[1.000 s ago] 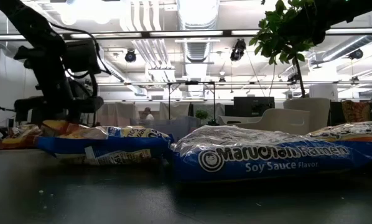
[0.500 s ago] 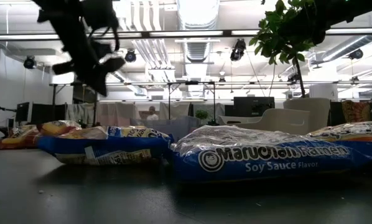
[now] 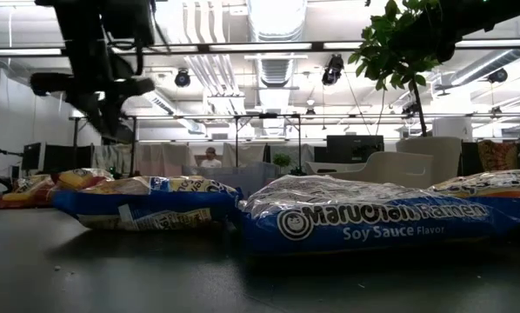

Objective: Sort Maruchan noodles
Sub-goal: Put the red noodle pack into the yellow bin

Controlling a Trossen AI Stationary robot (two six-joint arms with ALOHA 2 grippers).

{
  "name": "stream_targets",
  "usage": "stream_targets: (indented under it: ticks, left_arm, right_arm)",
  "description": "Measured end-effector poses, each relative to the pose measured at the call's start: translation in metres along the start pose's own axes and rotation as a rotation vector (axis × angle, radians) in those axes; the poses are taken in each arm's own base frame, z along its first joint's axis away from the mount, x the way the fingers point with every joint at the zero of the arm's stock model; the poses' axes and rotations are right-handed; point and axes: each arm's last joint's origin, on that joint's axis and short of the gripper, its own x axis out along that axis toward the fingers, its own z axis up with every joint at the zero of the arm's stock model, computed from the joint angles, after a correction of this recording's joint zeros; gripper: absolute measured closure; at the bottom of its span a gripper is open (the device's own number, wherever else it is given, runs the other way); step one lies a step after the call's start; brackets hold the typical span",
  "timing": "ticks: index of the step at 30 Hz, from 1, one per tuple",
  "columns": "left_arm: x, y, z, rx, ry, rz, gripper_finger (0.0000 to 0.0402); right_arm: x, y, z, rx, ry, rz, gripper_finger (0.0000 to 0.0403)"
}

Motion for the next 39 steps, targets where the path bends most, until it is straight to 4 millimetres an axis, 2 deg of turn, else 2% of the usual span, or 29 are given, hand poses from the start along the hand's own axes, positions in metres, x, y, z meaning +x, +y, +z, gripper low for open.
stream_targets:
  ticks: [3, 10, 14, 23, 28, 33, 39]
  left_arm:
    - [0.002, -0.002, 0.000, -0.062, 0.000, 0.008, 0.0272]
    - [0.003, -0.011, -0.001, 0.117, 0.074, -0.046, 0.0229]
    - [0.005, -0.014, 0.000, 0.109, 0.092, -0.069, 0.0207]
    - [0.007, -0.012, -0.001, 0.032, 0.101, -0.047, 0.0130]
    - [0.026, 0.004, -0.002, -0.032, 0.154, -0.010, 0.0127]
    - [0.044, 0.015, -0.002, -0.153, 0.180, -0.134, 0.0128]
    - [0.057, 0.028, -0.015, -0.190, 0.194, -0.148, 0.0135]
  right_arm:
    - [0.000, 0.000, 0.000, -0.001, 0.000, 0.000, 0.0394]
    - [0.000, 0.000, 0.000, -0.004, 0.000, 0.000, 0.0394]
    - [0.000, 0.000, 0.000, -0.002, 0.000, 0.000, 0.0394]
    - [0.001, 0.000, -0.001, -0.006, 0.008, 0.000, 0.0394]
    - [0.001, 0.000, -0.001, -0.004, 0.008, 0.000, 0.0394]
    - [0.001, 0.000, -0.001, -0.006, 0.010, 0.000, 0.0394]
    - [0.001, 0.000, -0.002, -0.017, 0.020, 0.000, 0.0394]
